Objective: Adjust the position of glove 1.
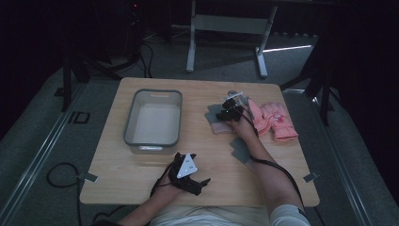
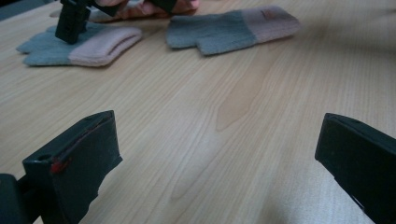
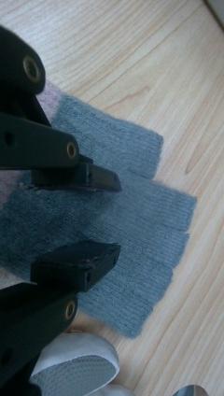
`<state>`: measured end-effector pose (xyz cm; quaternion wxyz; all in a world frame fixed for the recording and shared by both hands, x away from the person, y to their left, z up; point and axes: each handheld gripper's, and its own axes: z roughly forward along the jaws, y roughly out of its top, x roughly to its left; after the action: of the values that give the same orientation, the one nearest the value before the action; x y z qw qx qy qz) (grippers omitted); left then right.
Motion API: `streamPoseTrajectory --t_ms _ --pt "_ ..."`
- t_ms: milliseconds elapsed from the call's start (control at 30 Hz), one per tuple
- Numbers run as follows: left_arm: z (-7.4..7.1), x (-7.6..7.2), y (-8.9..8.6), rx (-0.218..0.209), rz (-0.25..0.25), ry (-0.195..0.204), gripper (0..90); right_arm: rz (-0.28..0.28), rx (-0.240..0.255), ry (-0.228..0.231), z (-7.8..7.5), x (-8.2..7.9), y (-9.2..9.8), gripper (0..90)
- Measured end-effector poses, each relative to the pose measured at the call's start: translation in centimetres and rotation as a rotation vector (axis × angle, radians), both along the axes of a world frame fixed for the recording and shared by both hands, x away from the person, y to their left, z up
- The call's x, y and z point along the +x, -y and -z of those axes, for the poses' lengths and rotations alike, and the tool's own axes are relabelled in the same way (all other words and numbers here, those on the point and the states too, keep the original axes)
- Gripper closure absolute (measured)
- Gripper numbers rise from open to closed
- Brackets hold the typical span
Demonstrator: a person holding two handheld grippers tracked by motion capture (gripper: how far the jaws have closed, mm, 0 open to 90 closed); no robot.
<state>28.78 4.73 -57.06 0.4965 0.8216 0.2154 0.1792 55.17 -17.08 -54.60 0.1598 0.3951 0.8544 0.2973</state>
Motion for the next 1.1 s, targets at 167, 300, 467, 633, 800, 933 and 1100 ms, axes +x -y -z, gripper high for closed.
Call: streamPoseTrajectory --t_ms 167,300,467,633,800,933,1100 --pt "0.0 0.1 -0.1 -0.008 -0.002 -0.015 0.0 -0.008 -0.017 -0.027 -0.2 0.2 -0.4 79.5" --pt "0.0 0.3 -0.2 -0.024 -0.003 -0.036 0.0 0.016 0.016 -0.084 -0.7 0.3 -0.3 84.8" --pt "0.0 0.3 -0.2 -0.024 0.000 -0.032 0.0 0.066 0.093 -0.066 -3.4 -1.6 -0.2 85.2" --pt "0.0 0.3 -0.2 -0.020 -0.004 -0.029 0.0 0.068 0.102 -0.005 -6.3 -4.2 -0.6 85.2" --pt "0.0 0.3 -0.2 -0.019 -0.009 -0.025 0.0 0.112 0.191 0.068 -10.2 -9.7 -0.3 85.4" --pt "0.0 0.2 -0.1 -0.012 -0.010 -0.015 0.0 0.151 0.251 0.094 -11.5 -14.0 -0.3 85.4" --pt "0.0 0.2 -0.1 -0.014 -0.013 -0.014 0.0 0.174 0.231 0.111 -11.0 -17.5 -0.9 85.5"
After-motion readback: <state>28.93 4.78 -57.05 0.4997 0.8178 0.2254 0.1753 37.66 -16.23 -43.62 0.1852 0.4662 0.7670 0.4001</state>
